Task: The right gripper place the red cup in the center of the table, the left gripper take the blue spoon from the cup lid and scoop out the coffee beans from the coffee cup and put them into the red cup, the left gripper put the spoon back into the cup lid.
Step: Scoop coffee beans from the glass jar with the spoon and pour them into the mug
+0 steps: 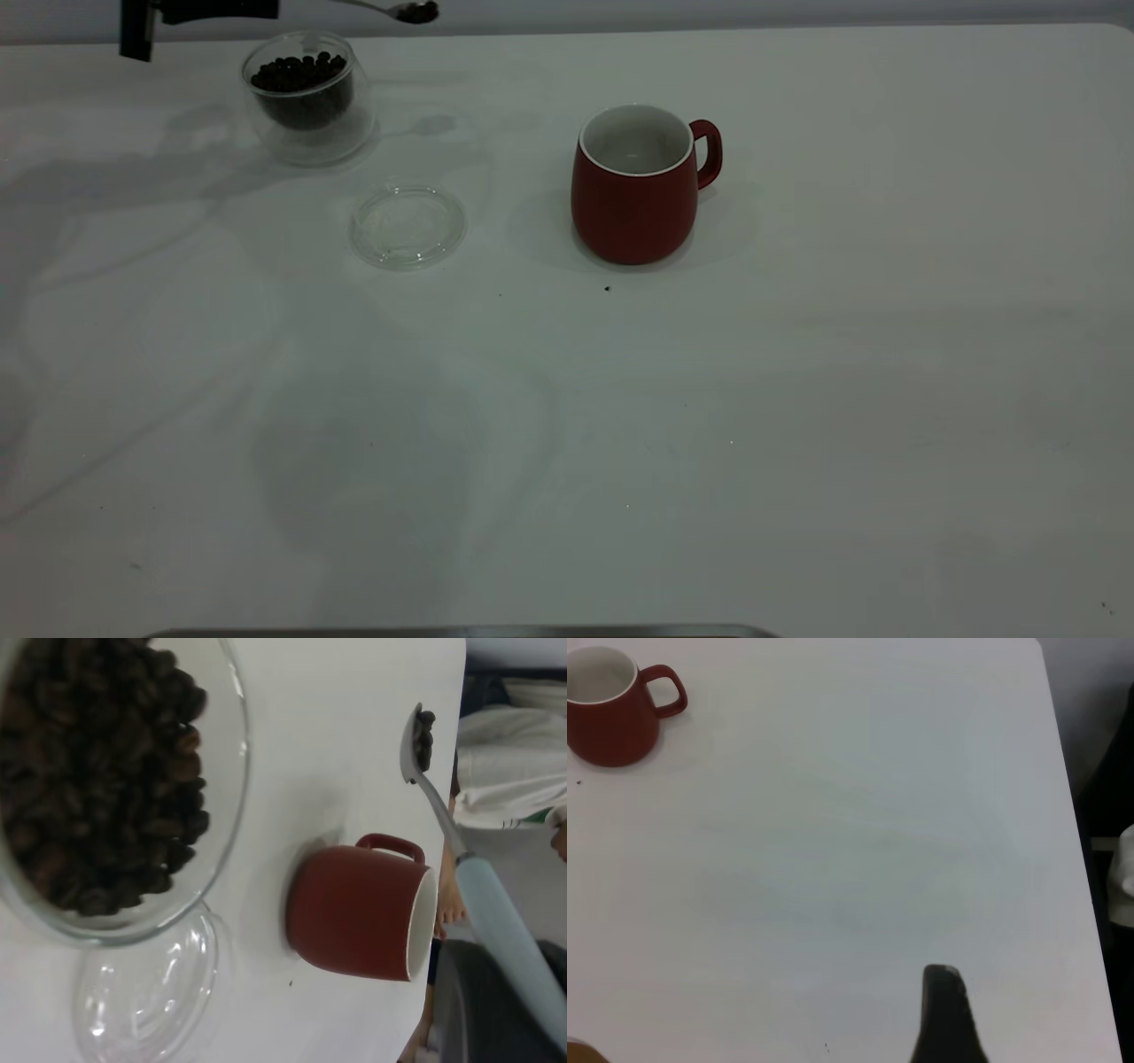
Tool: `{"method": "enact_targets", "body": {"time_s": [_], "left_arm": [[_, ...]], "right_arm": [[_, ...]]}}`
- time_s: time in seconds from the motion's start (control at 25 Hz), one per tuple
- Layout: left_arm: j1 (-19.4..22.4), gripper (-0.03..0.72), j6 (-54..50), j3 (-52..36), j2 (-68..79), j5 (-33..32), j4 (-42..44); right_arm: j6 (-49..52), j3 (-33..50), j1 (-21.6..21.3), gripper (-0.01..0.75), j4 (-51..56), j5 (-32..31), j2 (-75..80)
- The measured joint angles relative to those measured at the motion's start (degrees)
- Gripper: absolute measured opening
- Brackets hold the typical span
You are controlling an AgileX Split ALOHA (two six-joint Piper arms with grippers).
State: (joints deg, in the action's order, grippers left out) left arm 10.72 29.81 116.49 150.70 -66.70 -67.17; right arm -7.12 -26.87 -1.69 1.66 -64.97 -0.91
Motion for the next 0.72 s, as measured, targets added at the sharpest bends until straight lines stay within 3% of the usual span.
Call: {"method": "enact_targets", "body": {"time_s": [0.72], "left_arm": [[-6.3, 0.122, 0.0, 0.0, 0.0, 0.0, -0.2]], "right_arm": [[0.0, 0.0, 0.0, 0.550, 0.0, 0.0, 0.0]]}}
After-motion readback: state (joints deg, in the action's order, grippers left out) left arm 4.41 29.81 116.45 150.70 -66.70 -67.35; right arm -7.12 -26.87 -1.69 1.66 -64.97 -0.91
